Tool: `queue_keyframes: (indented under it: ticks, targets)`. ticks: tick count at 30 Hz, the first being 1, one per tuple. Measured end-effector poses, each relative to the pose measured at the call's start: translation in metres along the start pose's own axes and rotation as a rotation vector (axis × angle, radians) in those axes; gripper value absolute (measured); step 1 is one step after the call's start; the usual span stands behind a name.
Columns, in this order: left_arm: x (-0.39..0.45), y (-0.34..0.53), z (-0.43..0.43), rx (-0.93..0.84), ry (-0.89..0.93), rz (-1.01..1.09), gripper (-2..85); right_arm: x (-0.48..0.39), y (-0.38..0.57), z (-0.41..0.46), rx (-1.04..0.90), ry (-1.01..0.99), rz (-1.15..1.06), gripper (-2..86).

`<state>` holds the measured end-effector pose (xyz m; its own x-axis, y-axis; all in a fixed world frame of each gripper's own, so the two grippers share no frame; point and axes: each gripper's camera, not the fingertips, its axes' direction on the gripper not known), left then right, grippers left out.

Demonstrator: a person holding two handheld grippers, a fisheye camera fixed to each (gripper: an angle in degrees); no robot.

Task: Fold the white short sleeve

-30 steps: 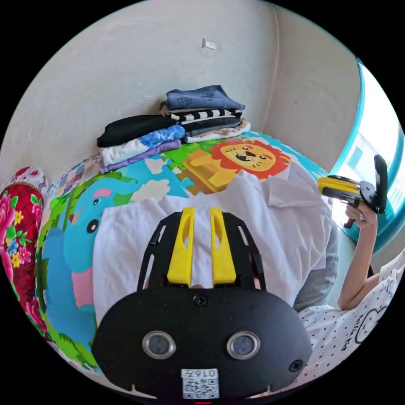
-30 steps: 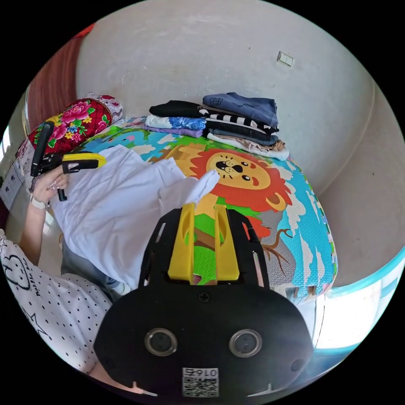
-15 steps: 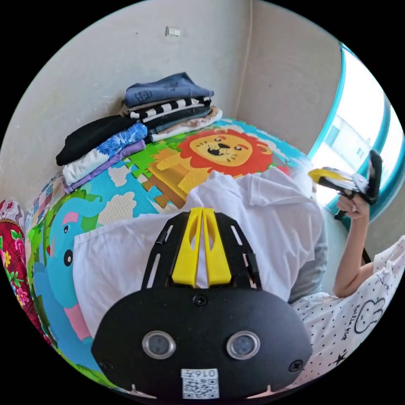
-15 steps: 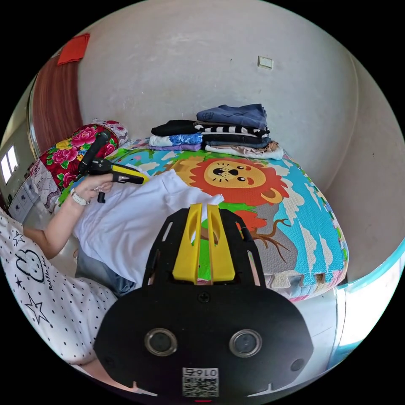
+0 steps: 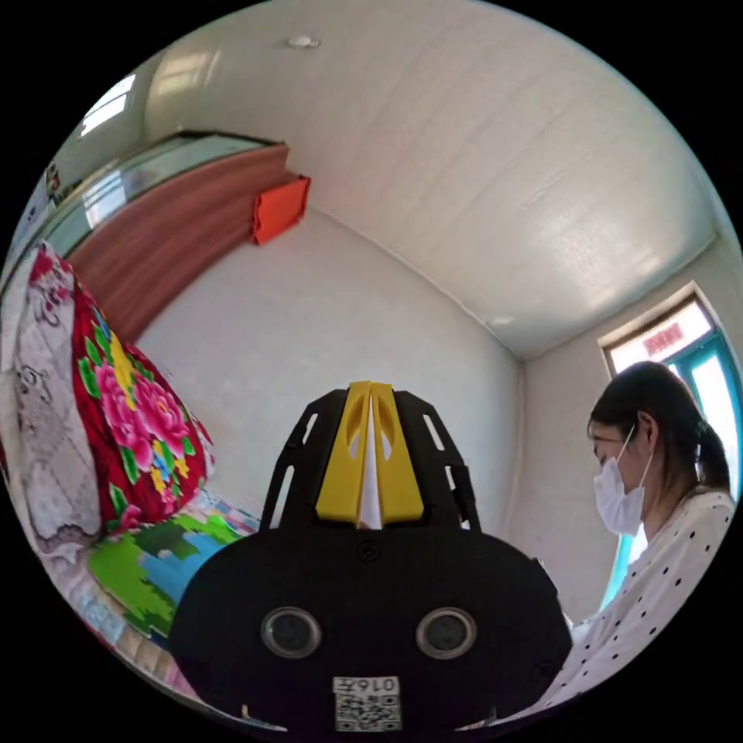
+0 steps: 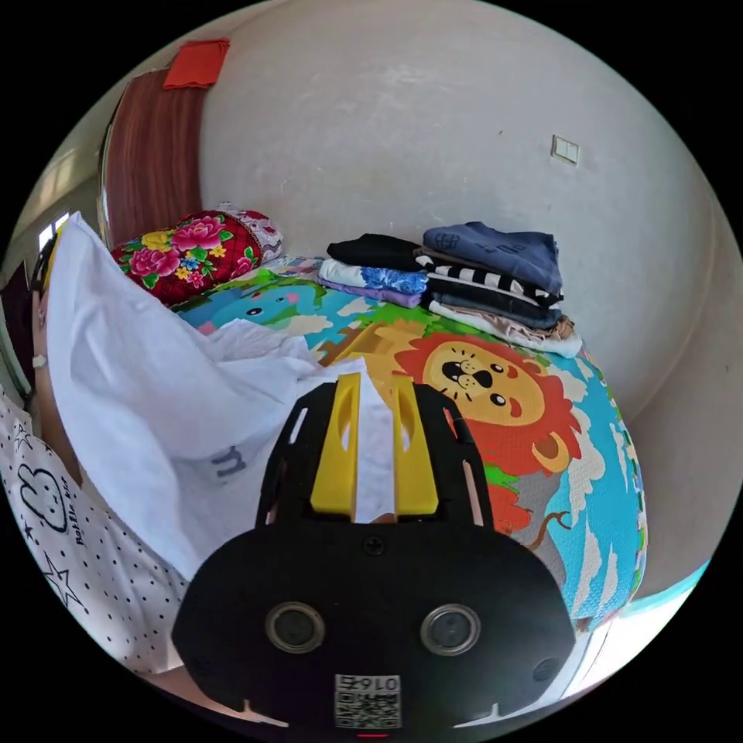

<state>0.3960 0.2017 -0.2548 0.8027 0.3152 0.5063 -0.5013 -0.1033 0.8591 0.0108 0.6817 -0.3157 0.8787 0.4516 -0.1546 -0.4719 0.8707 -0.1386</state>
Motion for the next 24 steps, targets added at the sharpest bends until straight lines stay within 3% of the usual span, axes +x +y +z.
queue_keyframes:
  ticks: [6,12,18,20,24]
  targets:
    - [0.006,-0.041,-0.018,-0.050,-0.119,0.134,-1.0,-0.022,-0.030,0.111,-0.440,-0.117,-0.191,12.6]
    - [-0.013,-0.044,0.024,-0.156,-0.082,0.147,-1.0,-0.031,-0.024,0.121,-0.341,-0.253,-0.283,5.4]
    - [-0.039,-0.059,0.142,-0.354,-0.120,0.198,-1.0,0.015,-0.038,0.077,-0.127,-0.286,-0.195,1.3]
    - [-0.036,-0.066,0.204,-0.424,-0.122,0.278,-1.0,0.036,-0.050,0.042,-0.008,-0.232,-0.155,0.9]
    - [-0.027,-0.067,0.308,-0.484,-0.218,0.420,-1.0,0.078,-0.090,-0.034,0.209,0.180,-0.066,0.6]
